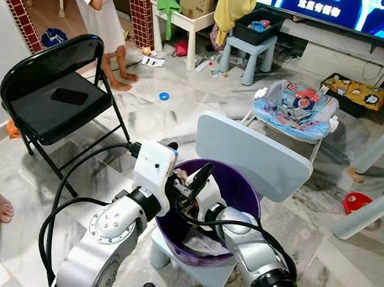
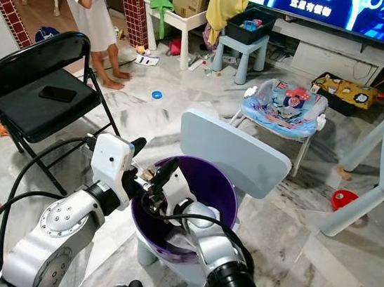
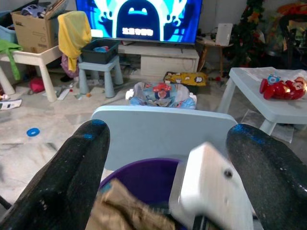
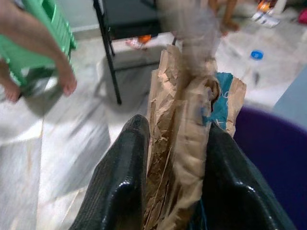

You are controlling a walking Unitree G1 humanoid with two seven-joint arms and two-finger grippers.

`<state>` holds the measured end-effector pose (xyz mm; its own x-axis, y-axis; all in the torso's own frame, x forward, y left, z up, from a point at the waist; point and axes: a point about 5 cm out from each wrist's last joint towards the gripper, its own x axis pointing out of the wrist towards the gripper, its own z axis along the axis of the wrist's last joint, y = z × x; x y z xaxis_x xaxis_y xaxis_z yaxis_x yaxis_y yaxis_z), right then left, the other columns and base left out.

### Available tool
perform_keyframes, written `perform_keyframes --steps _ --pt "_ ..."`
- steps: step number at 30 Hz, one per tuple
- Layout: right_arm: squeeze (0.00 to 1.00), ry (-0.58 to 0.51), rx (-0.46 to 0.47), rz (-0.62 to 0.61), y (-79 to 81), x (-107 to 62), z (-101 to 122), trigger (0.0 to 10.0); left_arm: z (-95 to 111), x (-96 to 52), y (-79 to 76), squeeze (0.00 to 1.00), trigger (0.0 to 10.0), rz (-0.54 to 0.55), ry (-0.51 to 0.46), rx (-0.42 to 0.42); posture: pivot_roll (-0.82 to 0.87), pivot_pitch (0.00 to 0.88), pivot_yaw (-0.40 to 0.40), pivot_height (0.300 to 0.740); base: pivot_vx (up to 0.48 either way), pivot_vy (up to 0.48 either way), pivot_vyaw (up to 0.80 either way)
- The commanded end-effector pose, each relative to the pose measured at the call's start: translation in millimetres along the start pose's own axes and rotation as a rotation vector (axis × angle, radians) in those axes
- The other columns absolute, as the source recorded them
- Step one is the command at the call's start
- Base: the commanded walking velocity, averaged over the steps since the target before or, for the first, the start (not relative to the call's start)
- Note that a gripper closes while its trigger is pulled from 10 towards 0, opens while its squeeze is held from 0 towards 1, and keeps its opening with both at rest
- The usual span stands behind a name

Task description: Picking trash to rubbish bin

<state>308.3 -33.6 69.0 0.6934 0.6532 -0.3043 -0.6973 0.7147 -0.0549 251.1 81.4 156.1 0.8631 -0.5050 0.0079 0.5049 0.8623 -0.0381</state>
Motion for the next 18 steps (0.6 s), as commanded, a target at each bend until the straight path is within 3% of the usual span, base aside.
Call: perform_keyframes --steps 1,12,18 --pt "1.00 -0.044 0.003 -0.026 -2.2 2.5 6 10.0 3 -2.2 0.6 0.00 10.0 0.005 -0.002 0.018 0.07 0.113 0.021 0.740 0.000 0.000 0.00" --pt "1.00 -0.173 -0.078 -0.188 -22.6 0.9 20 10.0 -10 -47.9 17.4 0.00 10.0 0.080 0.100 0.061 0.12 0.106 0.014 0.740 0.000 0.000 0.00" --pt "1.00 -0.181 -0.097 -0.169 -19.6 3.0 21 10.0 -11 -53.3 11.9 0.00 10.0 0.087 0.125 0.042 0.12 0.101 0.013 0.740 0.000 0.000 0.00"
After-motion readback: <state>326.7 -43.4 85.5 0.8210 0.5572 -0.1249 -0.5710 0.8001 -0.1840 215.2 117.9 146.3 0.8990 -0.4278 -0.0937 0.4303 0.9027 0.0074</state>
